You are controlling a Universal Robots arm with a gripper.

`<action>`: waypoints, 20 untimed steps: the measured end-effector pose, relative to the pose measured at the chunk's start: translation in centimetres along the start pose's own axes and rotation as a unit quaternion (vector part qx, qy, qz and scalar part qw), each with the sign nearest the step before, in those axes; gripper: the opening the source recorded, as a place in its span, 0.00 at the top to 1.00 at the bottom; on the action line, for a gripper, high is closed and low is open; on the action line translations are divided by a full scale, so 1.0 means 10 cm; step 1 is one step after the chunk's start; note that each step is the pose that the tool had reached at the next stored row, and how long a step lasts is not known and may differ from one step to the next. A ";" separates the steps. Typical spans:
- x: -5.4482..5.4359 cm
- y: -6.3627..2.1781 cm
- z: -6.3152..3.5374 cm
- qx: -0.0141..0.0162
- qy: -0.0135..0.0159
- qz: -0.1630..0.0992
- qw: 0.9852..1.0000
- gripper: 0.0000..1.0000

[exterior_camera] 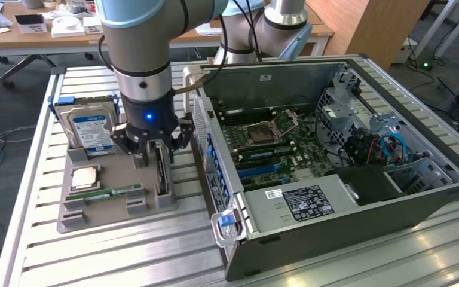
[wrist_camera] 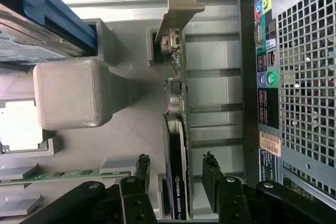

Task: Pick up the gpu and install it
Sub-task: 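Pick up the gpu and move the gpu toward the slot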

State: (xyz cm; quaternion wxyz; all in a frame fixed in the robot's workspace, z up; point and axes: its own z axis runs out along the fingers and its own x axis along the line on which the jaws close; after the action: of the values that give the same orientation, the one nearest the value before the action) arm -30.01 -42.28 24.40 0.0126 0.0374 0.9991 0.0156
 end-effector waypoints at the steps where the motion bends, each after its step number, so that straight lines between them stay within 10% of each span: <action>1: 0.00 0.000 0.007 0.000 0.000 0.000 1.000 0.47; 20: 0.01 0.096 0.131 0.000 0.000 0.000 1.000 0.47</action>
State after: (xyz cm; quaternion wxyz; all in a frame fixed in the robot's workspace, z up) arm -30.01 -41.28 23.12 0.0126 0.0374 0.9991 0.0155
